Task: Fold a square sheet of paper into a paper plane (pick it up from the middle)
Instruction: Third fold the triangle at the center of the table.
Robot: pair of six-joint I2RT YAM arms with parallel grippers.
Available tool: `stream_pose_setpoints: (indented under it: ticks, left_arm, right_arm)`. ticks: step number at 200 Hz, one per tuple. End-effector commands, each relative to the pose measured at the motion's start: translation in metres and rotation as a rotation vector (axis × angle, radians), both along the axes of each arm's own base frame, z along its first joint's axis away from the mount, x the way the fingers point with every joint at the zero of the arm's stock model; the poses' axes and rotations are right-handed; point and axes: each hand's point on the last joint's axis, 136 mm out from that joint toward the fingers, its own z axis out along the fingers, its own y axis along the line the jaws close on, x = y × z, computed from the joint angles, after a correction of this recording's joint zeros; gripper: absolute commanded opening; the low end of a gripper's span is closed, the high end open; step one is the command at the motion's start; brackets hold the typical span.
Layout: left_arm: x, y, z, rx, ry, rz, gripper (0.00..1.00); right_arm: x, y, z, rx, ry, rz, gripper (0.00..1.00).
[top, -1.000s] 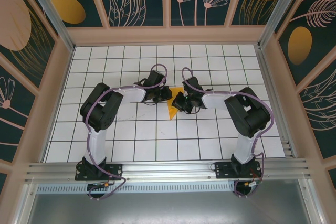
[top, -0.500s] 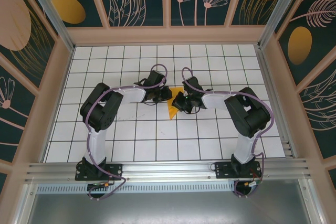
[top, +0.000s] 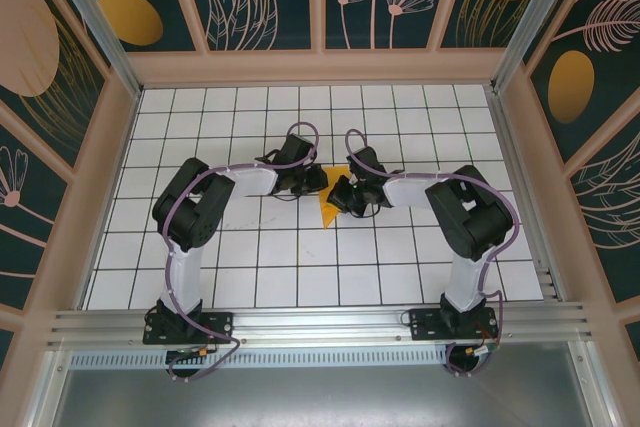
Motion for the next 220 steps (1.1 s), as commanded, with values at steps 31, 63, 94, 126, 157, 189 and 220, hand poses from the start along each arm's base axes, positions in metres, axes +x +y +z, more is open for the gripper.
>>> stream_pose_setpoints:
  ticks: [31,63,94,126,157,189,220]
  left_arm:
    - [-0.024,0.009,-0.034,0.056,0.102,-0.026,0.15]
    - [-0.024,0.009,-0.034,0.054,0.101,-0.025,0.15]
    - [-0.024,0.009,-0.034,0.056,0.102,-0.027,0.15]
    - [-0.024,0.009,-0.034,0.056,0.102,-0.027,0.15]
    - [-0.025,0.009,-0.035,0.055,0.103,-0.028,0.15]
    - [-0.025,0.010,-0.035,0.056,0.104,-0.026,0.15]
    - [-0.025,0.009,-0.034,0.056,0.102,-0.027,0.15]
  right_arm:
    - [0.007,0.002,-0.003,-0.007,-0.009,-0.010,0.04]
    - [0.007,0.002,-0.006,-0.006,-0.001,-0.012,0.04]
    - [0.006,0.002,-0.010,-0.010,0.007,-0.012,0.04]
    - [0.006,0.002,-0.011,-0.006,0.009,-0.018,0.04]
    - [0.010,0.005,-0.002,0.026,-0.029,-0.019,0.04]
    - [0.011,0.003,-0.001,0.018,-0.037,-0.020,0.04]
    - [0.007,-0.002,-0.009,-0.013,-0.015,-0.024,0.04]
